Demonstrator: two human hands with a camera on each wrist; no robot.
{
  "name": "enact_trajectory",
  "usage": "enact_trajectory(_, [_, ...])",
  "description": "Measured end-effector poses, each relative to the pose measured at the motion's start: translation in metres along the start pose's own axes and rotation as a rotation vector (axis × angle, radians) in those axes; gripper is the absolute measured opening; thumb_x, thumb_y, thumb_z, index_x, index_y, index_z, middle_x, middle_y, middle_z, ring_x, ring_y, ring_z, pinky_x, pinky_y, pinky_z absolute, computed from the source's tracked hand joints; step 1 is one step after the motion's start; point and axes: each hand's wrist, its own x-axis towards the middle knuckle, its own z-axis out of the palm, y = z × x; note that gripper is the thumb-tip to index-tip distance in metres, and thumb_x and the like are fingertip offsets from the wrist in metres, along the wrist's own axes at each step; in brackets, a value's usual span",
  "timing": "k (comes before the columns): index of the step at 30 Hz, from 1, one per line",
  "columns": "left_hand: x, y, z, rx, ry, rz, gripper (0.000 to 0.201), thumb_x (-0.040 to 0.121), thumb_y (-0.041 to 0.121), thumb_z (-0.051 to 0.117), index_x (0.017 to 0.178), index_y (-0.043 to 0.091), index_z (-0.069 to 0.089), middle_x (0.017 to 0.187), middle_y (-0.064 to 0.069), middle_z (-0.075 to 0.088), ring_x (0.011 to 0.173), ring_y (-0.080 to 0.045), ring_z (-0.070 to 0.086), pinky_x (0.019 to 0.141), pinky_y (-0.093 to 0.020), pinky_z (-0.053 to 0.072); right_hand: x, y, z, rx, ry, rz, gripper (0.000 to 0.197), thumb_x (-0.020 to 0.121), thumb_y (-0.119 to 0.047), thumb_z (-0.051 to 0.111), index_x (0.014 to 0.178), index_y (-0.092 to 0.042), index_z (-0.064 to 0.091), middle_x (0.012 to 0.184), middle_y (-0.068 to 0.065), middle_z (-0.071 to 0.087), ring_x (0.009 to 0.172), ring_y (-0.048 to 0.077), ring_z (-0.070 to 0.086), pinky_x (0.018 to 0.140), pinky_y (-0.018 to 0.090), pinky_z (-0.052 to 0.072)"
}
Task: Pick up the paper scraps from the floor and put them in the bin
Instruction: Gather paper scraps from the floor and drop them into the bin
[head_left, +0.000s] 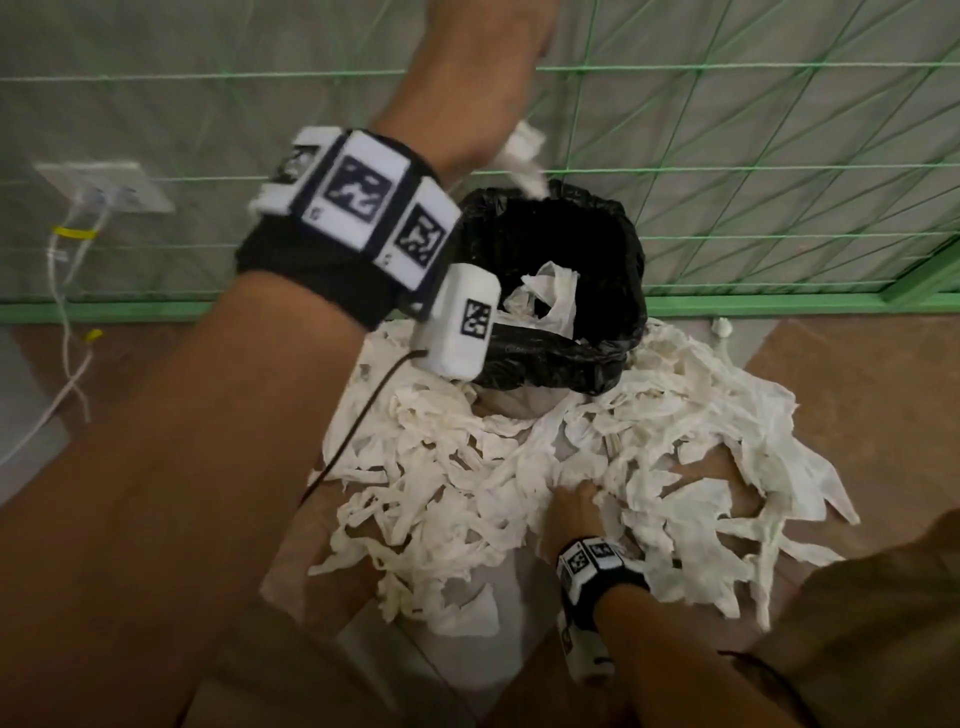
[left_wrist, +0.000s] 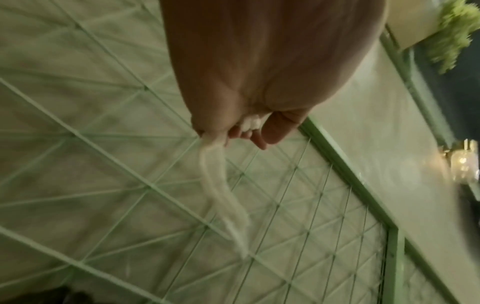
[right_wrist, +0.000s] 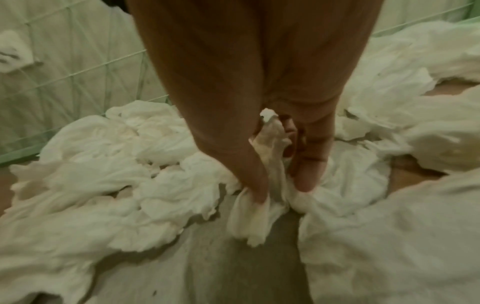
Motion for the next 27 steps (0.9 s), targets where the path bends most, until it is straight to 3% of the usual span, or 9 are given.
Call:
enact_trajectory(2, [0.004, -0.004, 0.021, -0.165, -0.095, -0.077, 0.038, 0.095, -0.001, 0.037, 0.131, -0.002, 0.05, 0.131, -0.021, 0.046, 0.125, -0.031, 0.045, 0.104, -0.029, 0.039, 0.001, 0.0, -0.004, -0.007, 0.03, -0.095, 0.039, 0.093, -0.018, 0.047, 0.13, -0.006, 0.046, 0.139, 0.019, 0.044, 0.125, 0.033, 0.05, 0.101, 0.038, 0.043])
enact_trajectory(5, [0.009, -0.026, 0.056, -0.241, -0.127, -0.174, 0.043, 0.085, 0.009, 0.043, 0.125, 0.02, 0.055, 0.12, -0.007, 0.032, 0.122, -0.024, 0.038, 0.105, -0.029, 0.037, 0.0, -0.003, -0.022, 0.03, 0.077, -0.139, 0.032, 0.093, -0.015, 0.043, 0.122, -0.005, 0.053, 0.128, 0.016, 0.057, 0.117, 0.03, 0.057, 0.094, 0.034, 0.047])
enact_trajectory(11, [-0.011, -0.097, 0.088, -0.003, -0.443, -0.17, 0.052, 0.076, 0.04, 0.036, 0.12, 0.035, 0.063, 0.137, 0.001, 0.047, 0.131, -0.02, 0.039, 0.113, -0.039, 0.029, -0.006, -0.007, -0.081, 0.148, 0.111, -0.211, 0.029, 0.094, -0.024, 0.042, 0.086, -0.002, 0.06, 0.102, 0.02, 0.065, 0.102, 0.035, 0.062, 0.071, 0.031, 0.041])
enact_trajectory(14, [-0.023, -0.126, 0.085, -0.117, -0.125, -0.194, 0.039, 0.085, 0.032, 0.037, 0.109, 0.024, 0.067, 0.122, -0.002, 0.059, 0.118, -0.019, 0.051, 0.106, -0.039, 0.037, -0.019, -0.01, -0.128, 0.16, -0.032, -0.319, 0.024, 0.091, -0.024, 0.052, 0.075, -0.007, 0.056, 0.087, 0.019, 0.062, 0.094, 0.034, 0.065, 0.069, 0.031, 0.047])
enact_trajectory(17, [-0.048, -0.16, 0.074, -0.22, 0.415, -0.361, 0.02, 0.091, 0.023, 0.043, 0.093, 0.015, 0.061, 0.096, -0.007, 0.061, 0.088, -0.02, 0.055, 0.081, -0.035, 0.043, -0.046, -0.012, -0.179, 0.362, 0.021, -0.408, 0.027, 0.09, -0.021, 0.055, 0.066, -0.01, 0.055, 0.056, 0.006, 0.059, 0.052, 0.019, 0.065, 0.044, 0.022, 0.045])
enact_trajectory(19, [-0.072, -0.185, 0.069, -0.204, 0.574, -0.546, 0.017, 0.095, 0.018, 0.04, 0.091, 0.011, 0.055, 0.085, -0.009, 0.054, 0.077, -0.02, 0.048, 0.068, -0.031, 0.035, -0.07, -0.014, -0.208, 0.361, 0.026, -0.482, 0.029, 0.09, -0.015, 0.054, 0.062, -0.012, 0.051, 0.047, 0.001, 0.052, 0.037, 0.011, 0.053, 0.038, 0.019, 0.039])
enact_trajectory(21, [-0.098, -0.212, 0.075, -0.057, 0.433, -0.694, 0.018, 0.097, 0.017, 0.038, 0.092, 0.007, 0.052, 0.084, -0.012, 0.054, 0.078, -0.024, 0.051, 0.067, -0.031, 0.034, -0.09, -0.014, -0.234, 0.325, -0.012, -0.586, 0.021, 0.091, -0.013, 0.052, 0.07, -0.009, 0.052, 0.047, 0.002, 0.052, 0.035, 0.012, 0.05, 0.04, 0.022, 0.04])
enact_trajectory(24, [-0.142, -0.241, 0.097, 0.144, -0.154, -0.703, 0.014, 0.093, 0.016, 0.047, 0.102, 0.01, 0.055, 0.092, -0.016, 0.064, 0.086, -0.033, 0.064, 0.069, -0.032, 0.046, -0.109, -0.013, -0.273, 0.318, -0.001, -0.689, 0.002, 0.096, -0.015, 0.05, 0.098, -0.016, 0.05, 0.06, 0.006, 0.056, 0.037, 0.011, 0.049, 0.037, 0.023, 0.039])
enact_trajectory(27, [-0.186, -0.242, 0.128, 0.236, -0.65, -0.549, 0.036, 0.092, 0.025, 0.052, 0.127, 0.027, 0.047, 0.112, -0.009, 0.054, 0.094, -0.029, 0.064, 0.081, -0.033, 0.05, -0.116, -0.022, -0.317, 0.421, 0.167, -0.769, 0.022, 0.099, -0.009, 0.042, 0.08, -0.021, 0.042, 0.057, -0.005, 0.046, 0.035, 0.001, 0.043, 0.034, 0.014, 0.033])
